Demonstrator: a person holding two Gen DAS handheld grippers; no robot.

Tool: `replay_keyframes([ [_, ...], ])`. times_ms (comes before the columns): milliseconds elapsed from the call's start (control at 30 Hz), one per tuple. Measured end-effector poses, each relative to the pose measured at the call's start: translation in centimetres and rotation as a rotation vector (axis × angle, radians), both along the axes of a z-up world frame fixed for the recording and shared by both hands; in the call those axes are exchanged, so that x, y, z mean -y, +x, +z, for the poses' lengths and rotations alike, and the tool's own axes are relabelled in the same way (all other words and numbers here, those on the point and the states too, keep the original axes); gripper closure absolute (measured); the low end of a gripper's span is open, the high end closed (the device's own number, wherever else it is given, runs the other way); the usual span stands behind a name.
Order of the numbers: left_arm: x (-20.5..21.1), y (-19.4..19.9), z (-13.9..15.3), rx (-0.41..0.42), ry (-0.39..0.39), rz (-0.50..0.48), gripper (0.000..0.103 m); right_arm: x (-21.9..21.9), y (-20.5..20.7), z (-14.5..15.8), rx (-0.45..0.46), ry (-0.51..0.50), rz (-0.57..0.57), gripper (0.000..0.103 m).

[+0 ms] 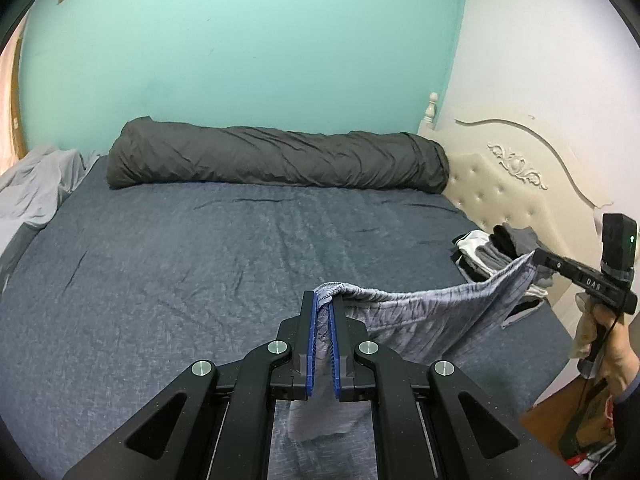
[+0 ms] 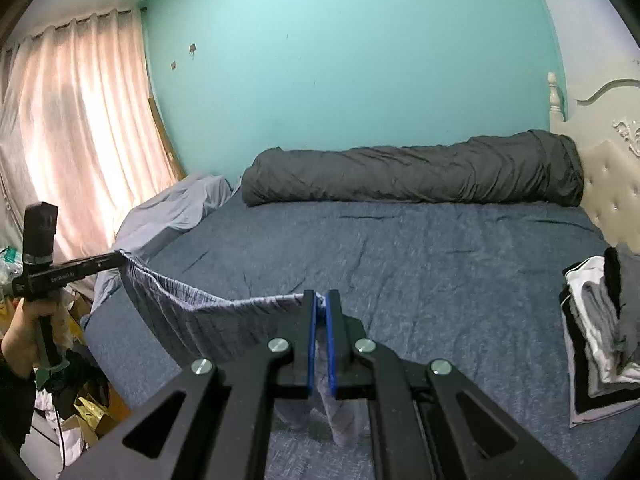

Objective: Fold clothes
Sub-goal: 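Lower the stretched shirt hem onto the bed with both tools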

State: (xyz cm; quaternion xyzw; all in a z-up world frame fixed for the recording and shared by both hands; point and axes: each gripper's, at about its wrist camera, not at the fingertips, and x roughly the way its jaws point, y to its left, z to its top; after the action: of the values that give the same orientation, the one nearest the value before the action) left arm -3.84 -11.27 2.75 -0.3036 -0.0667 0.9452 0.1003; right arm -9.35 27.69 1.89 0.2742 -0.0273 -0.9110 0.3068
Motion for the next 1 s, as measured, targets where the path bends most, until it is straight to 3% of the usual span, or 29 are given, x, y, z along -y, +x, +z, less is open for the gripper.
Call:
replay_keyframes([
  [200,-0.8,0.2,-0.4,0.021,0.006,-0.022,0.097,-1.6,0.2,1.1,0.011,-0.002,0.032,0.099],
  [400,-1.5,-2.2,-4.1,0.106,0.005,-0.028,0.097,-2.3,-1.9,-1.1,0.09,0.024,0.063,0.099],
  [800,-1.6,-16.0,-18.9,0.358,0.056,0.024,0.097,-1.3,-13.8,-14.9,0.311,0.079,0.023,0.099],
  [1000,-0.9,-23.0,-24.2,0.418,0.109,0.044,0.097,-0.2,-20.9,-20.9,0.369,0.131,-0.01,0.099],
])
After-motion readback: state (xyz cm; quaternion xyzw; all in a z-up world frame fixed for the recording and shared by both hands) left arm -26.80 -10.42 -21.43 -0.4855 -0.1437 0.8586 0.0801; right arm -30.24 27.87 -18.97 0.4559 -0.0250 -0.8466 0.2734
